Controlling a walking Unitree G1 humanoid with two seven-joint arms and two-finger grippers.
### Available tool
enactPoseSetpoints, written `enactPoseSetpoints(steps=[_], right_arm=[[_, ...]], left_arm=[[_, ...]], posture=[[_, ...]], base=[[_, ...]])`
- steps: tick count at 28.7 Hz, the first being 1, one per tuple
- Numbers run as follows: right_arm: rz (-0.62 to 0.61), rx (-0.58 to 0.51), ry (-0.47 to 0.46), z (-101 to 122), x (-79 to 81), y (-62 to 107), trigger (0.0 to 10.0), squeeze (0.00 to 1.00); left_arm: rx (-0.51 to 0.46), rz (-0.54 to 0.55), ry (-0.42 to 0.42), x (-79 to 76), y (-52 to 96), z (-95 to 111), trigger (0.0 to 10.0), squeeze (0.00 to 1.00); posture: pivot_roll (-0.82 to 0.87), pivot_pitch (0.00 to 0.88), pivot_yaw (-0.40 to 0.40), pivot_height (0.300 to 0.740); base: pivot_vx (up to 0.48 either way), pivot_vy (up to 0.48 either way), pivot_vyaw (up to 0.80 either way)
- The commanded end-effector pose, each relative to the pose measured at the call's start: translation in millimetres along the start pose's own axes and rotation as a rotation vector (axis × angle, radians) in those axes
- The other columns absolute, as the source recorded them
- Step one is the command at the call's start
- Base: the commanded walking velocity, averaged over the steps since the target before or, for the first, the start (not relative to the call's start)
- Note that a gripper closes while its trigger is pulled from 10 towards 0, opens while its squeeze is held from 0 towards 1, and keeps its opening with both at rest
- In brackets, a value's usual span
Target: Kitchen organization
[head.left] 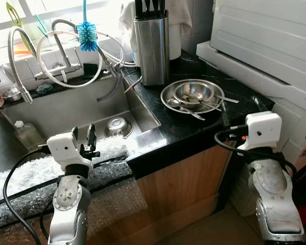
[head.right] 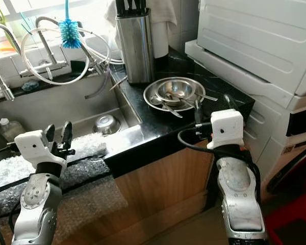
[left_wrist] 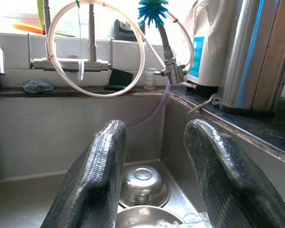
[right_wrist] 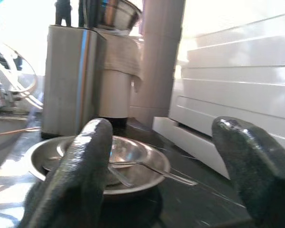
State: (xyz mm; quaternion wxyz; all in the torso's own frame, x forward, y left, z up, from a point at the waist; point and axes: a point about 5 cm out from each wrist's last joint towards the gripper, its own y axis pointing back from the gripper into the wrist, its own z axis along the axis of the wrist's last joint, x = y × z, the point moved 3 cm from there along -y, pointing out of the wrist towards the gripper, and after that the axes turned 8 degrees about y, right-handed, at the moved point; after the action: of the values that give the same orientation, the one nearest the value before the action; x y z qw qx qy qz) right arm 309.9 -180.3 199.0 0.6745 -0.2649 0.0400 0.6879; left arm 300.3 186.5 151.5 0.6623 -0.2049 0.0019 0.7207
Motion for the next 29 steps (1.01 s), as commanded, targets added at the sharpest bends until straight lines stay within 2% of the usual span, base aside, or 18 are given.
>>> enactPoseSetpoints(steps=[1, 8, 12, 13, 14, 15, 24, 29], right_arm=[[0.019, -0.021, -0.009, 4, 4.4, -2.4, 10.0, 1.00], [0.021, 0.006, 0.007, -5, 3.5, -3.2, 10.0, 1.00], [0.048, -0.007, 0.020, -3, 6.4, -10.2, 10.0, 1.00], [0.053, -0.007, 0.030, -4, 6.3, -12.7, 10.0, 0.50], [0.053, -0.007, 0.030, -4, 6.3, -12.7, 10.0, 0.50], [0.058, -0.008, 0.034, -5, 5.4, -15.3, 10.0, 0.00], [0.058, 0.052, 0.063, -20, 3.6, -22.4, 10.0, 0.00], [0.068, 0.050, 0.063, -20, 5.6, -23.5, 10.0, 0.00]], left_arm=[[-0.006, 0.011, -0.020, 3.1, -2.5, 3, 10.0, 0.00], [-0.003, 0.003, -0.015, 0.6, -4.0, 2, 10.0, 0.00], [-0.001, 0.000, -0.013, -0.3, -4.2, 2, 10.0, 0.00], [-0.001, -0.001, -0.013, -0.7, -4.1, 2, 10.0, 0.00], [-0.001, -0.001, -0.013, -0.7, -4.1, 2, 10.0, 0.00], [-0.001, -0.002, -0.012, -1.2, -4.0, 2, 10.0, 0.00], [0.000, -0.020, -0.013, -6.2, -5.2, 2, 10.0, 0.00], [0.000, -0.022, -0.014, -6.4, -5.4, 2, 10.0, 0.00]], posture=[[-0.20, 0.000, 0.100, 0.740], [-0.20, 0.000, 0.104, 0.740], [-0.19, 0.000, 0.105, 0.740], [-0.19, 0.000, 0.105, 0.740], [-0.19, 0.000, 0.105, 0.740], [-0.18, 0.000, 0.103, 0.740], [-0.17, 0.000, 0.107, 0.740], [-0.17, 0.000, 0.107, 0.740]], base=[[0.000, 0.000, 0.00], [0.000, 0.000, 0.00], [0.000, 0.000, 0.00], [0.000, 0.000, 0.00], [0.000, 0.000, 0.00], [0.000, 0.000, 0.00], [0.000, 0.000, 0.00], [0.000, 0.000, 0.00]])
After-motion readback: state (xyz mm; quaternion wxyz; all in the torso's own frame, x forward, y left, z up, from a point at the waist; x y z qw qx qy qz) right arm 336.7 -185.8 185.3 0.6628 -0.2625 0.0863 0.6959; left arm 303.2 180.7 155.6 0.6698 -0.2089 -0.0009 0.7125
